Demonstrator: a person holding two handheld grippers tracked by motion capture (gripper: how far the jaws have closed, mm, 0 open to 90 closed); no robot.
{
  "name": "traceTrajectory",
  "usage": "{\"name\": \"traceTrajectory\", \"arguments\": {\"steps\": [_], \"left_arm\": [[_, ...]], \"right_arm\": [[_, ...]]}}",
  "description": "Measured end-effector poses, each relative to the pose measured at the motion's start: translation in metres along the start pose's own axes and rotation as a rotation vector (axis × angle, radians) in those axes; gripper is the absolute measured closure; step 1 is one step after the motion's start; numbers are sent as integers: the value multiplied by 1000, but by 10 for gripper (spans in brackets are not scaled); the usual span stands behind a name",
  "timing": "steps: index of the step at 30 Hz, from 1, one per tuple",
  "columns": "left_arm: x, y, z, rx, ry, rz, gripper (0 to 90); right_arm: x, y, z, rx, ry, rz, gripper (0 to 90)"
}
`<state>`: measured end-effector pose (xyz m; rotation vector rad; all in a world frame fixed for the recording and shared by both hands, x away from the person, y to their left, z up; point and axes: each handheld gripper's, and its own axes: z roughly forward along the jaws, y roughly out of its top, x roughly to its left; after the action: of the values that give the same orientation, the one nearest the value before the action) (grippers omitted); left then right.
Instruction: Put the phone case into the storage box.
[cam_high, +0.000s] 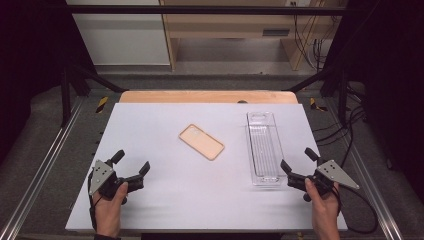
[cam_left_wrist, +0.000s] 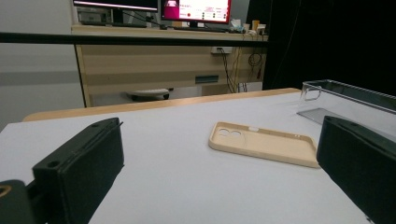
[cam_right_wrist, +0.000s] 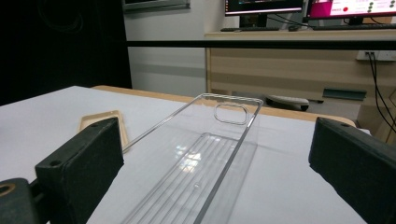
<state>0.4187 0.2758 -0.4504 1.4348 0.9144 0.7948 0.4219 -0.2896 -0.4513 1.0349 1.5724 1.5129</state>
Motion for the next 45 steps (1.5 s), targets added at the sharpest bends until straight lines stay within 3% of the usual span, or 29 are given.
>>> {"name": "traceTrajectory", "arguments": {"steps": [6, 14, 20, 23, 27, 29, 31, 36, 37, 39, 41, 45], "left_arm": [[-1, 0, -1, 5, 2, 6, 4], [-1, -2, -2, 14, 7, 7, 4], [-2, -2, -1, 19, 5, 13, 4], [-3, -2, -1, 22, 4, 13, 4], [-2, -1, -1, 19, 5, 15, 4], [-2, -2, -1, 22, 4, 16, 4], [-2, -2, -1, 21, 3, 15, 4], [-2, -2, 0, 22, 1, 19, 4], [-2, -1, 0, 20, 1, 18, 4], [-2, -1, 0, 19, -1, 19, 4], [-1, -1, 1, 21, -2, 19, 4], [-1, -1, 2, 22, -5, 18, 4]], "right_arm": [[0, 2, -1, 7, -2, 14, 27], [16, 24, 5, 43, 6, -10, 24], [37, 54, 23, 79, 38, -76, 26], [56, 71, 42, 103, 63, -99, 28], [69, 77, 58, 121, 82, -88, 36], [78, 78, 68, 145, 79, -94, 43], [92, 77, 90, 176, 89, -85, 50], [108, 77, 115, 202, 110, -75, 51], [118, 78, 129, 216, 125, -65, 51], [121, 78, 133, 222, 129, -68, 51], [131, 75, 151, 252, 136, -62, 50], [141, 71, 170, 284, 127, -54, 51]]}}
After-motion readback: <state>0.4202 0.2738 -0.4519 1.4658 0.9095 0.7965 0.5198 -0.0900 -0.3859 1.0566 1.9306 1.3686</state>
